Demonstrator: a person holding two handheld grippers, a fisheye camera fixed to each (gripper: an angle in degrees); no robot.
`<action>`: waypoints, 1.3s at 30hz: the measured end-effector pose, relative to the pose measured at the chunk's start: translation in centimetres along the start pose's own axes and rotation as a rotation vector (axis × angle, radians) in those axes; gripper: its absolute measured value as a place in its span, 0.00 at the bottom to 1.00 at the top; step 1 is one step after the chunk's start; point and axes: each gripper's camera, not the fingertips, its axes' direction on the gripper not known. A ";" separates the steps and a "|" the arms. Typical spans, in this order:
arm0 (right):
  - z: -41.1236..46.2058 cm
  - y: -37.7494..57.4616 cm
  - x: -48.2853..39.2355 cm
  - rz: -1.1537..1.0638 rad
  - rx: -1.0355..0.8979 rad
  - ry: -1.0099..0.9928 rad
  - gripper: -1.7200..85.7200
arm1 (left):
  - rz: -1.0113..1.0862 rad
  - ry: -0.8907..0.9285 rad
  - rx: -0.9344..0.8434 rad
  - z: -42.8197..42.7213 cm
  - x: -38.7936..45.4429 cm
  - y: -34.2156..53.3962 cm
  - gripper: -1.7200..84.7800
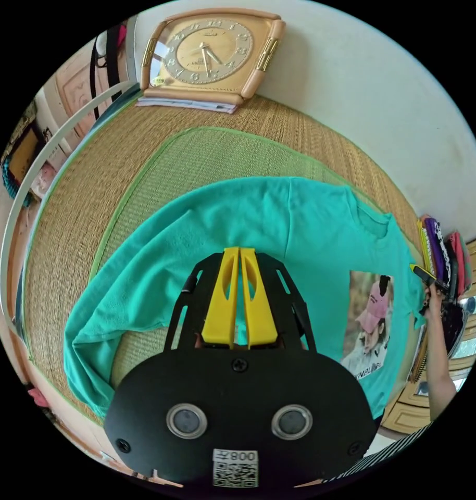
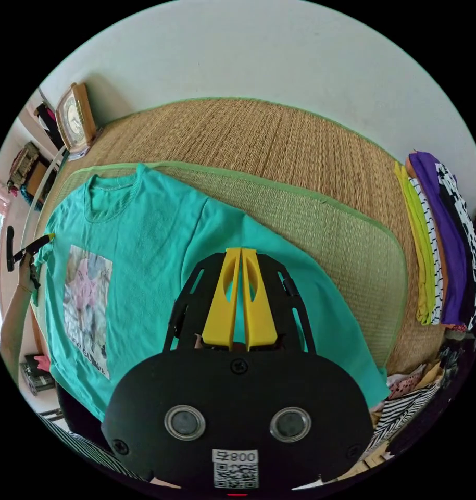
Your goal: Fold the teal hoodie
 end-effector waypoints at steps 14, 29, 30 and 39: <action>-18.5 31.7 12.2 0.441 0.345 -0.270 0.05 | 0.713 0.727 -0.133 3.1 29.2 2.5 0.10; -27.1 34.1 18.6 0.454 0.420 -0.408 0.09 | 1.412 0.502 -0.248 9.1 71.2 5.2 0.11; -27.4 34.1 19.0 0.458 0.423 -0.418 0.09 | 1.427 0.465 -0.264 9.6 71.8 5.3 0.09; -32.8 36.7 23.6 0.543 0.514 -0.462 0.10 | 1.298 0.573 -0.175 7.4 71.2 3.2 0.05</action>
